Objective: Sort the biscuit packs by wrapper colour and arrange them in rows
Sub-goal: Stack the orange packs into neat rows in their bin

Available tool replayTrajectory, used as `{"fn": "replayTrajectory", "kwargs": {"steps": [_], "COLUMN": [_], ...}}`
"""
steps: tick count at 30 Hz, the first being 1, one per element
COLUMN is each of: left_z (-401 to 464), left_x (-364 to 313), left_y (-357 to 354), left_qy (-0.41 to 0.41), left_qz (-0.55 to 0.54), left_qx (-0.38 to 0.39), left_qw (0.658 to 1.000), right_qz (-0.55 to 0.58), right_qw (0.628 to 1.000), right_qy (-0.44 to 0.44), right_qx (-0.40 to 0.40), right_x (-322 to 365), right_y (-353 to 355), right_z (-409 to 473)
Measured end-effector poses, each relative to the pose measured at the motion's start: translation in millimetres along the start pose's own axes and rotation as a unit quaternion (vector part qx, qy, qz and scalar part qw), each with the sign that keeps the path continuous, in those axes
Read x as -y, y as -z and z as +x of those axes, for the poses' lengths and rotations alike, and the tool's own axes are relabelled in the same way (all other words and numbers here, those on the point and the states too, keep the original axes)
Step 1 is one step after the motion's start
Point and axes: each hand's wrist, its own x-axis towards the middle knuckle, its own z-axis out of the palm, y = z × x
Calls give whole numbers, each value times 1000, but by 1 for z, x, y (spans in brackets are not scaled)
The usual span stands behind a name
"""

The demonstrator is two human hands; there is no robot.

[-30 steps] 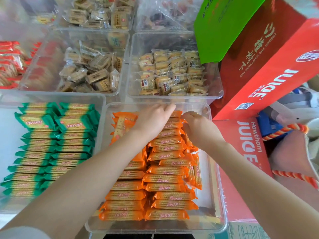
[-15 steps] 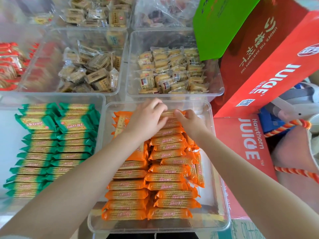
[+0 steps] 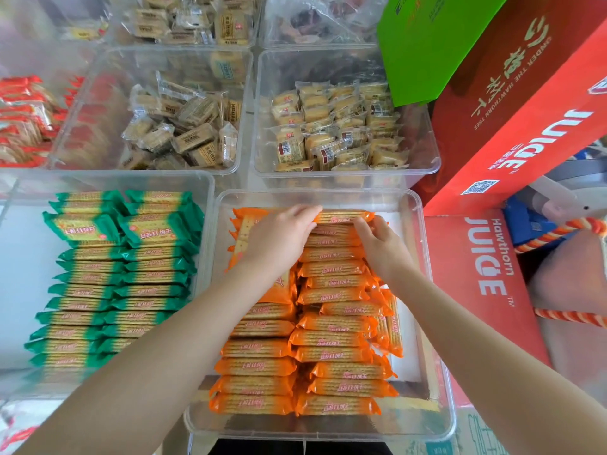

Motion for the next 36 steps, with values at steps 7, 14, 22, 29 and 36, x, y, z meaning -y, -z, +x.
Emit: {"fn": "replayTrajectory", "kwargs": {"steps": [7,14,22,29,36], "left_z": [20,15,14,-58,-95], "left_x": [-8,-3,-7,-16,3], "left_y": [2,6,-2,10,2], "left_qy": [28,15,86,-117,-200], "left_qz": [189,209,144,75,177], "left_qx": [56,69,65,167,252], "left_qw": [980,975,984,976,930], "right_qz": [-57,-60,-58,8,67], "right_qw": [996,992,998,998,993], "right_qy": [38,90,-4,-64,-94], "right_qx": [-62,-66,-28,24,16], "right_x": [1,3,13,-29,-49], "right_y": [-3,-6,-4,-4,-6], "right_z": [14,5,9,-52,-75]}}
